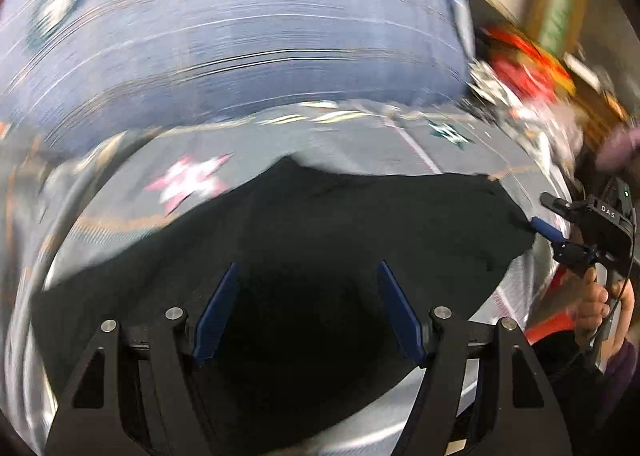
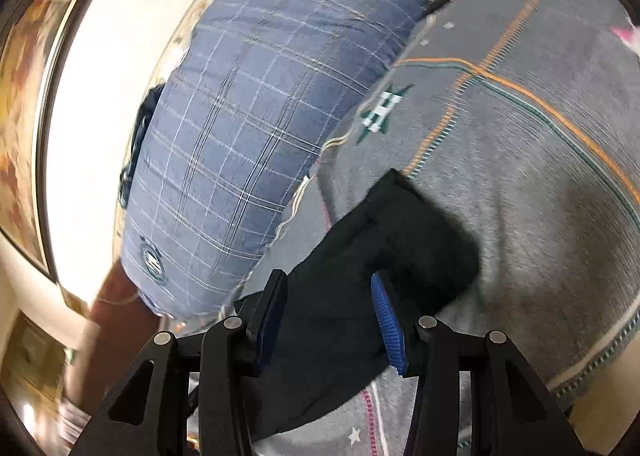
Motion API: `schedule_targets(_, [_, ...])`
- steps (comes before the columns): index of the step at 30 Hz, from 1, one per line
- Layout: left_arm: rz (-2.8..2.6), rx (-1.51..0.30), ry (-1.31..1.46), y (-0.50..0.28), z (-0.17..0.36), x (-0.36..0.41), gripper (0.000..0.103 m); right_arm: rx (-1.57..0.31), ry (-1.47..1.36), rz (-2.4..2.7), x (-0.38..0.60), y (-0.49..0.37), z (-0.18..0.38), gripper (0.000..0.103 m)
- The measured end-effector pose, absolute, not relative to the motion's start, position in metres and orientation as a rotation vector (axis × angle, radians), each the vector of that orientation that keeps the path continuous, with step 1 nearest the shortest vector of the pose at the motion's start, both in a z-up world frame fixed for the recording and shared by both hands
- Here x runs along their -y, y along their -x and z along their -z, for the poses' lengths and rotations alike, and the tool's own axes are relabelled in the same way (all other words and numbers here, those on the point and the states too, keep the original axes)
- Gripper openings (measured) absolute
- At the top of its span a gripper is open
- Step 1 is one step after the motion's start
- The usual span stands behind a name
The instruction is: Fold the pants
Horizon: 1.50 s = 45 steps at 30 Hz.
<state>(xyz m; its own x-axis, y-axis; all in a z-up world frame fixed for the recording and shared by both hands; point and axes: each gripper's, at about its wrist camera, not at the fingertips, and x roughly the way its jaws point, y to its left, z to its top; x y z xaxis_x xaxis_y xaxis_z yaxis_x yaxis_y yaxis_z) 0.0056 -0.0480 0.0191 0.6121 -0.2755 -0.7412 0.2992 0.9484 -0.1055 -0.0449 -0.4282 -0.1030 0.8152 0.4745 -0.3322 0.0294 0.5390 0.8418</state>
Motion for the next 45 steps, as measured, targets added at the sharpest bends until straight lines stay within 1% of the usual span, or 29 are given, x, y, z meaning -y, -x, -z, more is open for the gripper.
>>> schedule_targets(3, [0.379,-0.863,-0.143,-0.03,-0.028,0.093,0.071,-0.614,-1.015,-0.257,0.438,0.048,0.113,0.046])
schedule_targets(6, [0.425,-0.908,-0.21,-0.051,-0.028,0.139,0.071,-0.608,-1.061,-0.251,0.446,0.055,0.116,0.046])
schedule_targets(11, [0.492,-0.98,-0.341,-0.072,-0.013,0.209,0.071,-0.639,-1.17,-0.292,0.451,0.059,0.133,0.046])
schedule_targets(13, [0.504,-1.006,-0.373,-0.079,-0.005,0.23,0.071,-0.683,-1.187,-0.292,0.448,0.052,0.14,0.047])
schedule_targets(15, [0.538,-1.054,-0.39,-0.086,0.003,0.243,0.071,-0.696,-1.193,-0.285,0.447,0.048,0.142,0.048])
schedule_targets(18, [0.577,-1.096,-0.387,-0.095,0.011,0.261,0.071,-0.725,-1.212,-0.266,0.446,0.041,0.148,0.057])
schedule_targets(19, [0.585,-1.097,-0.399,-0.097,0.012,0.266,0.071,-0.737,-1.23,-0.267,0.445,0.039,0.152,0.058])
schedule_targets(22, [0.615,-1.087,-0.424,-0.104,0.014,0.28,0.071,-0.75,-1.256,-0.267,0.445,0.032,0.159,0.058])
schedule_targets(32, [0.745,-1.041,-0.45,-0.12,0.03,0.305,0.071,-0.682,-1.261,-0.265,0.449,0.011,0.157,0.057])
schedule_targets(33, [0.753,-1.041,-0.456,-0.121,0.032,0.306,0.071,-0.678,-1.255,-0.265,0.448,0.009,0.157,0.056])
schedule_targets(34, [0.763,-1.047,-0.451,-0.121,0.034,0.305,0.071,-0.678,-1.246,-0.259,0.447,0.008,0.156,0.051])
schedule_targets(35, [0.776,-1.049,-0.434,-0.121,0.034,0.303,0.069,-0.679,-1.236,-0.253,0.447,0.007,0.155,0.044])
schedule_targets(36, [0.785,-1.046,-0.427,-0.121,0.033,0.302,0.065,-0.689,-1.225,-0.239,0.447,0.006,0.155,0.032])
schedule_targets(37, [0.796,-1.045,-0.421,-0.12,0.032,0.301,0.061,-0.699,-1.222,-0.235,0.447,0.006,0.156,0.028])
schedule_targets(39, [0.819,-1.039,-0.417,-0.117,0.03,0.301,0.043,-0.695,-1.223,-0.236,0.446,0.007,0.155,0.024])
schedule_targets(40, [0.825,-1.031,-0.425,-0.114,0.029,0.302,0.038,-0.69,-1.201,-0.231,0.445,0.007,0.152,0.019])
schedule_targets(41, [0.832,-1.016,-0.44,-0.11,0.028,0.303,0.03,-0.678,-1.17,-0.225,0.443,0.008,0.147,0.018])
schedule_targets(44, [0.842,-0.993,-0.451,-0.101,0.026,0.305,0.023,-0.645,-1.078,-0.251,0.436,0.01,0.132,0.014])
schedule_targets(45, [0.841,-0.989,-0.449,-0.1,0.025,0.304,0.021,-0.639,-1.054,-0.257,0.433,0.01,0.128,0.014])
